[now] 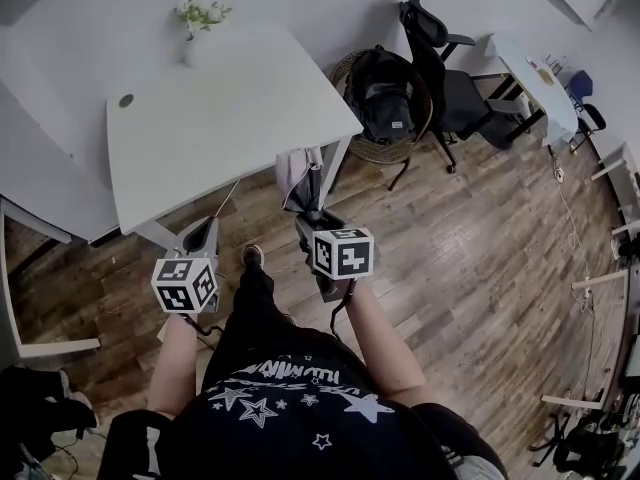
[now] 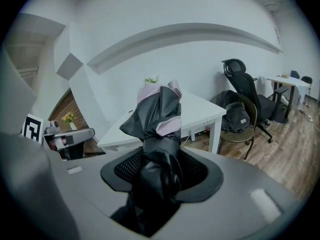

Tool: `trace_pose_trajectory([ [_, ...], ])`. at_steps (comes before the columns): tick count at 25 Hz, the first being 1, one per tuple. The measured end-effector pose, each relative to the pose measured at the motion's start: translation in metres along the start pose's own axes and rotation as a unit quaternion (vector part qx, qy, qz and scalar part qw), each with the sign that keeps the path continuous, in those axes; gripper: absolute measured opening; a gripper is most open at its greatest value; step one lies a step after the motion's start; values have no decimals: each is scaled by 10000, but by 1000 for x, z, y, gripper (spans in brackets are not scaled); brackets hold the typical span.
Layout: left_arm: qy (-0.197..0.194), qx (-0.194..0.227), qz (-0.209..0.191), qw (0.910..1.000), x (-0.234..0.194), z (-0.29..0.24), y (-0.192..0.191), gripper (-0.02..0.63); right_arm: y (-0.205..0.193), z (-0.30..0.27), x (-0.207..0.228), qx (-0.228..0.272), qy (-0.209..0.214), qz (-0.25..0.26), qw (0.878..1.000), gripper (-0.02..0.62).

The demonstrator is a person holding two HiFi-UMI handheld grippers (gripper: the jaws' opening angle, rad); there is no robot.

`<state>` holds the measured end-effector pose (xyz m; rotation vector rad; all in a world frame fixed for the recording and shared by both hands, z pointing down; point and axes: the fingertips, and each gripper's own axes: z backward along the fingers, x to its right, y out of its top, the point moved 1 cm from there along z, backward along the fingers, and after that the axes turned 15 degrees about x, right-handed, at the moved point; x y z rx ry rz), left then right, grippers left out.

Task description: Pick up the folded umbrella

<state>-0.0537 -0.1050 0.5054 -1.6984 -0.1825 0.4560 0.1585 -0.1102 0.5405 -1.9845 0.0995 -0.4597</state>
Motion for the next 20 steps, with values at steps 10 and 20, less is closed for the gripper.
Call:
trace_pose_trajectory([
  [10,18,3,64,10000,3,11,-9,3,-13,11,-3,-107,32,94,9999,232],
  [20,9,-23,88,10000,0,13,-10,3,-9,6,-15,-121,145,195,9996,232],
])
